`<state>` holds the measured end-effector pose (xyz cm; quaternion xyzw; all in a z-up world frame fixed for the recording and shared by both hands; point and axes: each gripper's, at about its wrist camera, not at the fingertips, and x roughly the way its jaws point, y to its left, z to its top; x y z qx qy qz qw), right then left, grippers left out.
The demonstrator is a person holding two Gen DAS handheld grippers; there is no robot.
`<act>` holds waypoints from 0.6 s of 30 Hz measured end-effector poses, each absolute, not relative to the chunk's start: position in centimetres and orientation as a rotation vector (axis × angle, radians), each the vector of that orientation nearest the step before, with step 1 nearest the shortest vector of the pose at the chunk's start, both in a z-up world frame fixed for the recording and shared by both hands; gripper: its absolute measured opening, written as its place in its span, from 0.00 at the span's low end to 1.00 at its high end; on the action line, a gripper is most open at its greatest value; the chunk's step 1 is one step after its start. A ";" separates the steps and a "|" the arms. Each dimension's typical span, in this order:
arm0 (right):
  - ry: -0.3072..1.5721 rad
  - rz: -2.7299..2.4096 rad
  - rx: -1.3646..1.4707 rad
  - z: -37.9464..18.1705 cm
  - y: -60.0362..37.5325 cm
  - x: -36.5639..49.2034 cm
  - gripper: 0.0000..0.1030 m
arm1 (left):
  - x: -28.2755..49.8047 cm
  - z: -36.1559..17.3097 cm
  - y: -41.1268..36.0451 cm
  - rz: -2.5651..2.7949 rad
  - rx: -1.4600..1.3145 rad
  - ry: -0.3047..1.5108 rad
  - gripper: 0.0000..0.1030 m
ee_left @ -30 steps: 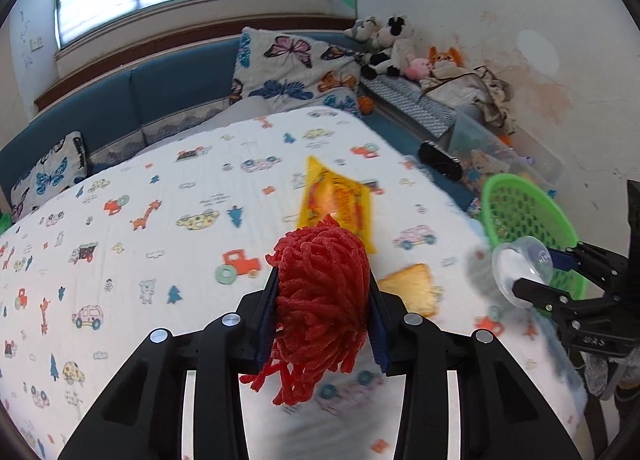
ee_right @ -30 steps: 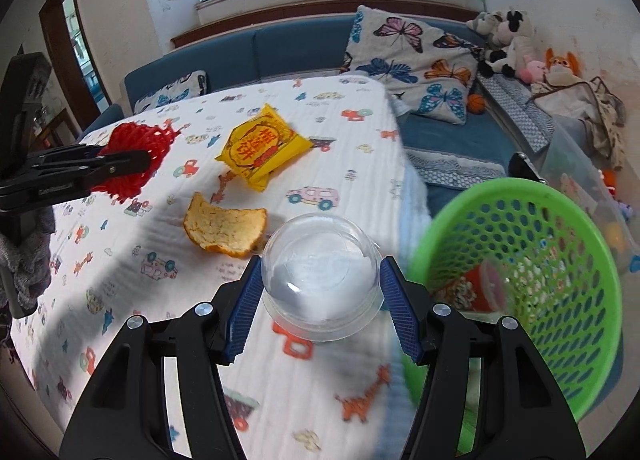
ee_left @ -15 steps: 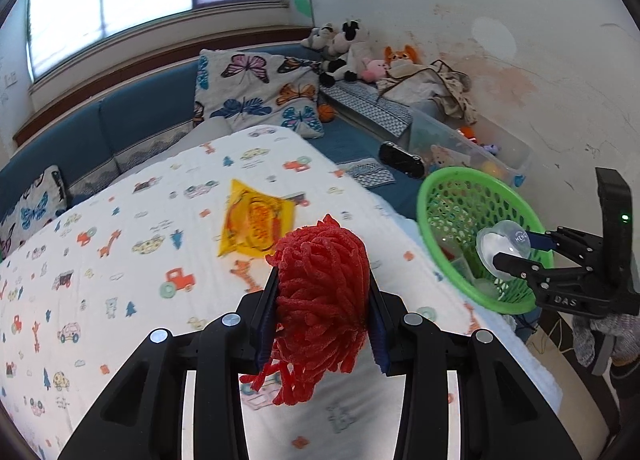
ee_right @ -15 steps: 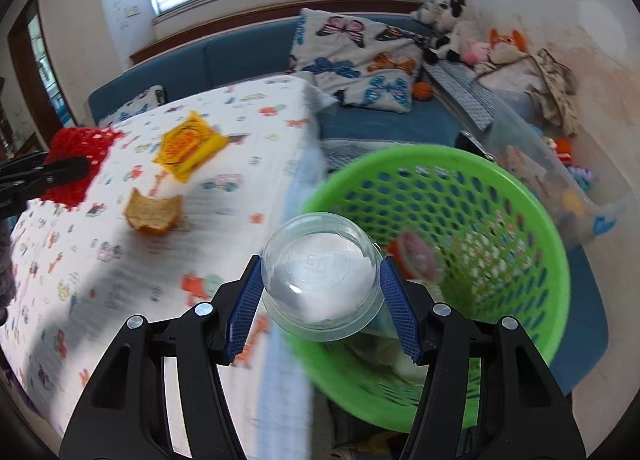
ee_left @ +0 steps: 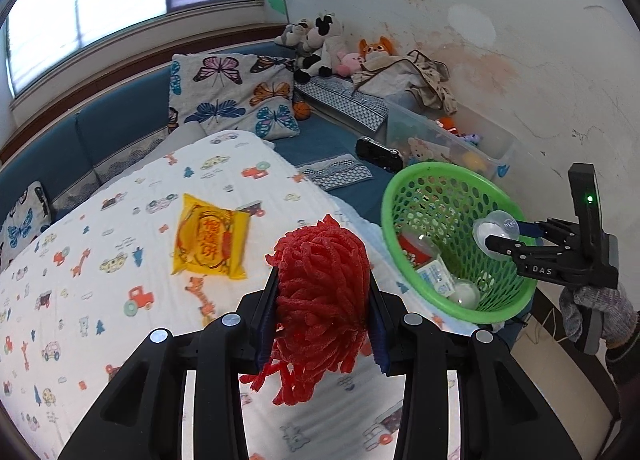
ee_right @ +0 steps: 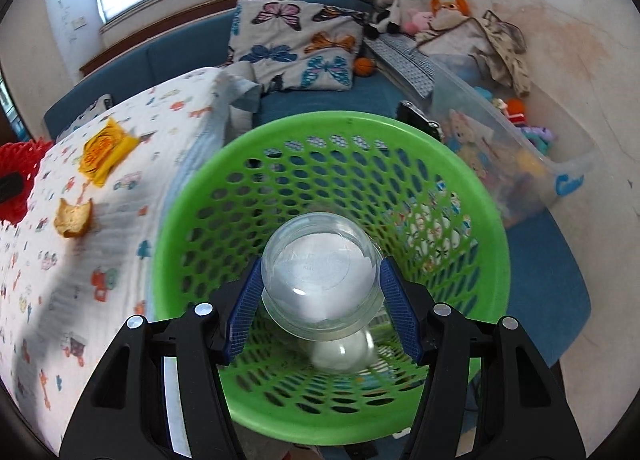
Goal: Collect trash
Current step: 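Drop dome lid into basket with right tool while left tool carries mesh ball over, then lower the red mesh ball into the basket and open the left tool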
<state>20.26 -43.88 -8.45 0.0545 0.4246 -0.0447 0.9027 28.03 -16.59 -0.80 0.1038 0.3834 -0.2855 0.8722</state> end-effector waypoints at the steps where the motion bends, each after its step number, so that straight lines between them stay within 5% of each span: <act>1: 0.880 -0.098 0.117 -8.6 -44.2 20.3 0.58 | 28.0 -0.8 -17.0 -0.603 0.219 0.802 0.36; 18: 0.827 -0.130 0.135 -6.8 -46.7 17.5 0.63 | 27.4 -2.3 -26.3 -0.730 0.283 0.835 0.36</act>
